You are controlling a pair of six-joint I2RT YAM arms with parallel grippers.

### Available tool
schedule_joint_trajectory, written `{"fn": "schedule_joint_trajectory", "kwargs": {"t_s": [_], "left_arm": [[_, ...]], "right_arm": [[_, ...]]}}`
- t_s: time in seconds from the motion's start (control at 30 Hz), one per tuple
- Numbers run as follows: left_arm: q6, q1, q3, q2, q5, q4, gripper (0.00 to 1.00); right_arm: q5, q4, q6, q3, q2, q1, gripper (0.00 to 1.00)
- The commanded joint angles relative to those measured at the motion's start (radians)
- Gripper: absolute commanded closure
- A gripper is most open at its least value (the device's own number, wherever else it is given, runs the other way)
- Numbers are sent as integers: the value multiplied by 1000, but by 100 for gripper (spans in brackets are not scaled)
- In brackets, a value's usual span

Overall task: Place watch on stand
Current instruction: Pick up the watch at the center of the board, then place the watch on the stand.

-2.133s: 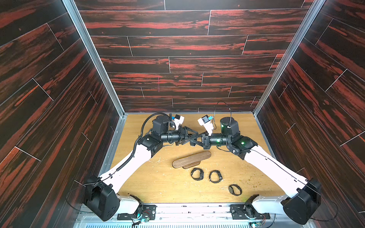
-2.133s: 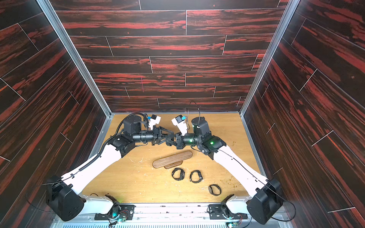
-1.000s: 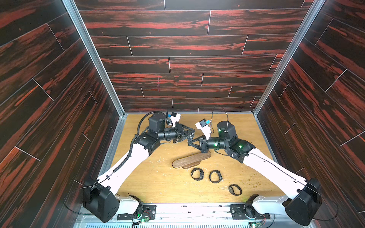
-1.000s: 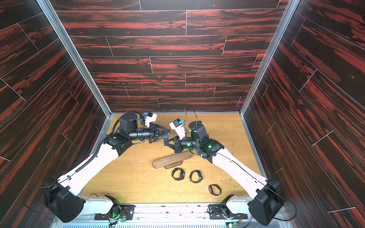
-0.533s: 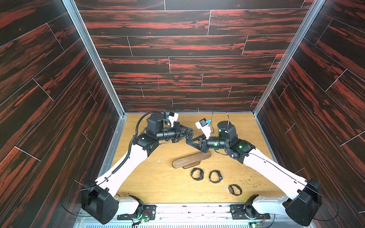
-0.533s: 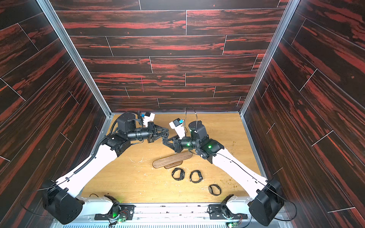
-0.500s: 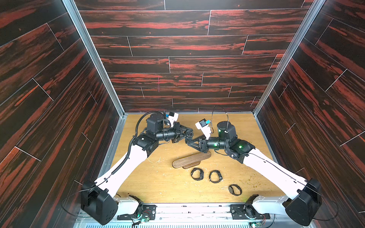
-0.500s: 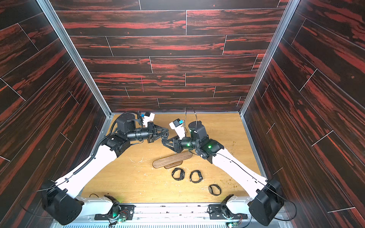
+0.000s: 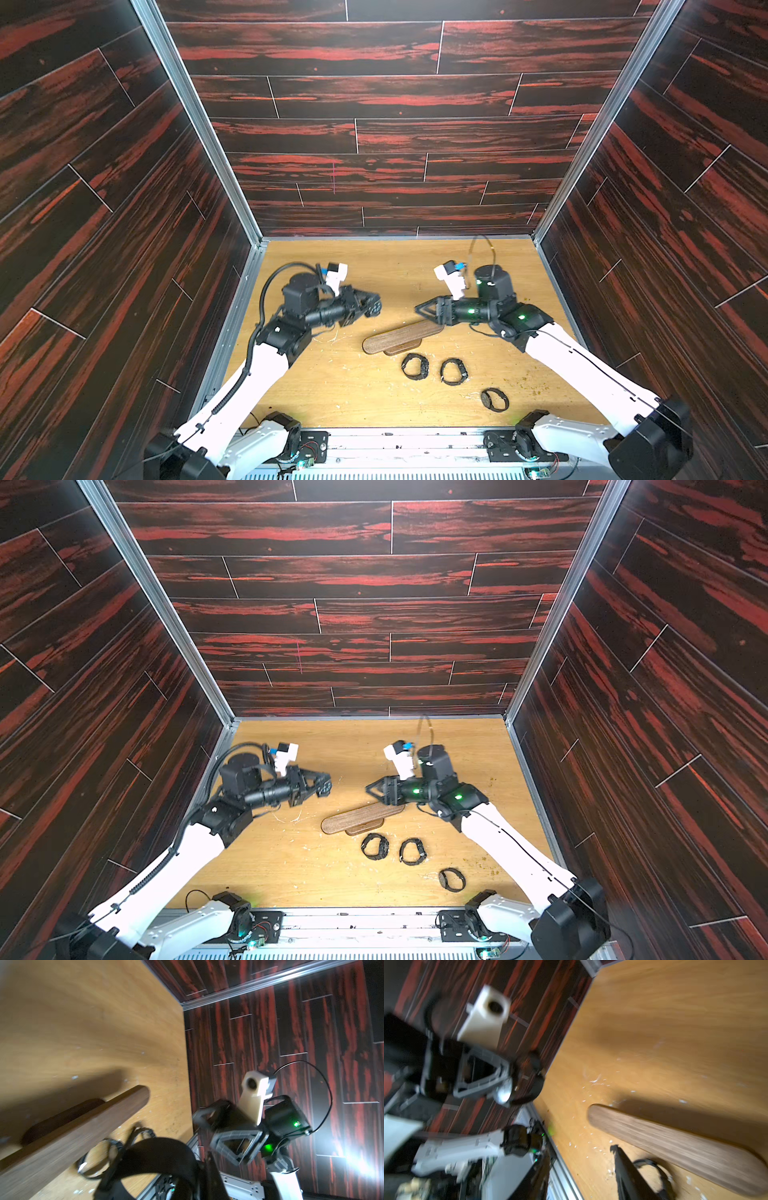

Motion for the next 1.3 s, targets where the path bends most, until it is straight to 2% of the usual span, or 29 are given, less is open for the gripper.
{"fn": "schedule_joint_trajectory", "kwargs": {"t_s": [0.0,0.1,0.23,0.53,0.73,1.03,1.27], "left_arm": [[22,24,-78,-53,-14,42,100],[3,49,-153,-71,-5,101,100],[1,71,-214,-60,11,144,100],[-29,86,-324,27,72,246,100],[-53,86,-395,27,67,304,100],[-40,87,-447,117,69,379,100],[-42,87,-432,198,75,438,100]], "right_arm": [[94,-94,47,-18,2,-60,49],[217,-183,23,23,46,-72,49],[274,-234,28,57,119,-87,48],[254,-202,46,46,217,-117,46],[233,-173,61,25,238,-117,46],[202,-148,82,-3,251,-115,46],[200,-140,91,-12,256,-108,46]]}}
